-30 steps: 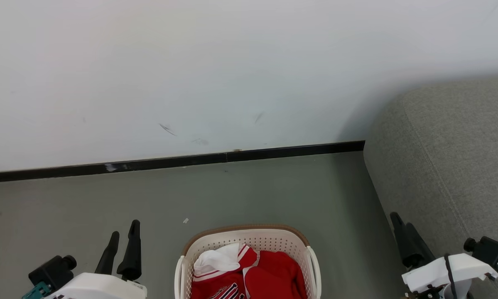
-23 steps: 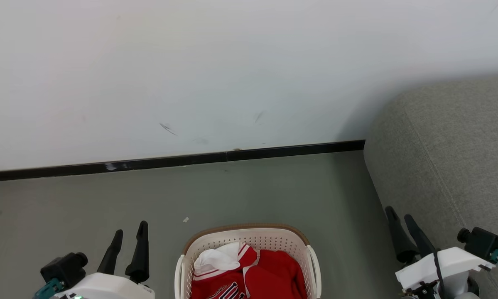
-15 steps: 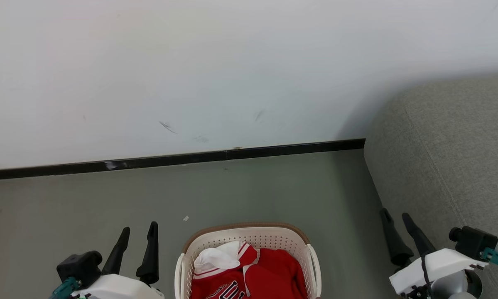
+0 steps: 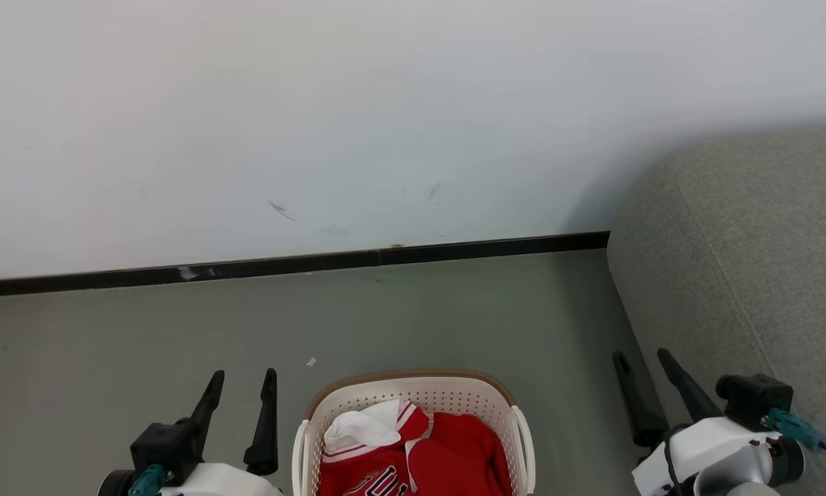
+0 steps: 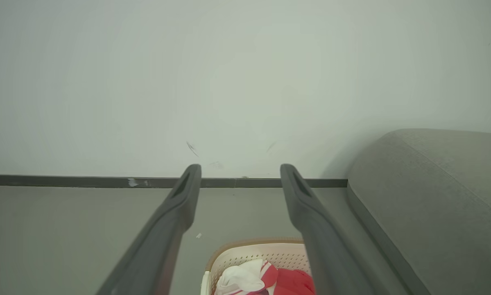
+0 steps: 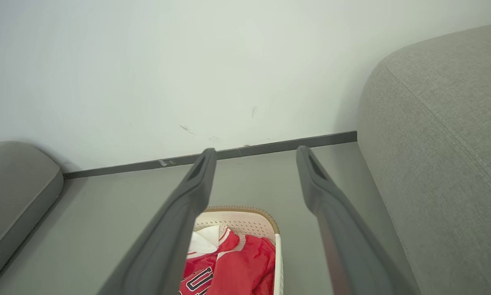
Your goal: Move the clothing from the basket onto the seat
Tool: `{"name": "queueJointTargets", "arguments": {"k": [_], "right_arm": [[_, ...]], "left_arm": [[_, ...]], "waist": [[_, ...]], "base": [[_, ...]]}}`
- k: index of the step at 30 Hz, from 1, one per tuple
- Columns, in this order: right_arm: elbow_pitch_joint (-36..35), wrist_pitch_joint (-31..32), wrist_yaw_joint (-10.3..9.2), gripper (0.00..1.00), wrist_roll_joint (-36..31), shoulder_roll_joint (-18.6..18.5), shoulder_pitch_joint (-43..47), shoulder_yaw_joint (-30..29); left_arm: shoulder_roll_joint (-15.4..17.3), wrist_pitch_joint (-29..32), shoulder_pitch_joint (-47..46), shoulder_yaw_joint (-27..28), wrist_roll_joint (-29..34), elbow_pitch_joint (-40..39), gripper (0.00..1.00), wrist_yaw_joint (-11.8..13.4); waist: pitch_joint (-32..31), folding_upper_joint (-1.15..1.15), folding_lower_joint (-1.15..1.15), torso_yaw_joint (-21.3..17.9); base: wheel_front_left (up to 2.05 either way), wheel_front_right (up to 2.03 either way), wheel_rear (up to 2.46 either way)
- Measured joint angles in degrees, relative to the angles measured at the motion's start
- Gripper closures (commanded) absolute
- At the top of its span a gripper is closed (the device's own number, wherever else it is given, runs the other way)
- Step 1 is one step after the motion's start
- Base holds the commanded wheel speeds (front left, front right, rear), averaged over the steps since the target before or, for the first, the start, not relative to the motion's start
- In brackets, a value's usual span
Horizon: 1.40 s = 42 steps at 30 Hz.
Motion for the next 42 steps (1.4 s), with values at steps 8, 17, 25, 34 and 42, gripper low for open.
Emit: {"name": "queueJointTargets", "arguments": {"k": [8, 17, 25, 34, 42], "right_arm": [[0.1, -1.74, 0.0, 0.0, -6.24, -0.01, -0.78, 0.29], [0.1, -3.42, 0.0, 0.0, -13.48, -0.01, -0.77, 1.29], [0.03, -3.5, 0.0, 0.0, -13.94, -0.02, -0.71, 1.42], [0.04, -3.5, 0.0, 0.0, -13.91, -0.02, -0.54, 1.54], [-0.15, -3.5, 0.0, 0.0, -13.45, -0.02, -0.54, 1.54]], "left_arm": [[-0.03, -1.41, 0.01, -0.08, 4.91, 0.66, 0.0, 2.11], [0.01, -3.41, 0.01, 0.19, 11.58, 0.85, 0.0, 4.92], [-0.03, -3.43, 0.01, 0.89, 11.99, 2.01, 0.0, 5.45], [-0.11, -3.43, 0.01, 1.62, 11.46, 2.71, 0.0, 5.78], [-0.21, -3.43, 0.01, 2.24, 11.05, 3.04, 0.0, 5.78]], "waist": [[-0.34, 0.0, -0.01, 0.17], [-0.93, 0.0, -0.01, 0.54], [-1.47, 0.0, -0.02, 0.62], [-1.78, 0.0, -0.02, 0.53], [-1.63, 0.0, -0.02, 0.49]], "base": [[0.0, 0.0, 0.0], [0.0, 0.0, 0.0], [0.0, 0.0, 0.0], [0.0, 0.0, 0.0], [0.0, 0.0, 0.0]]}}
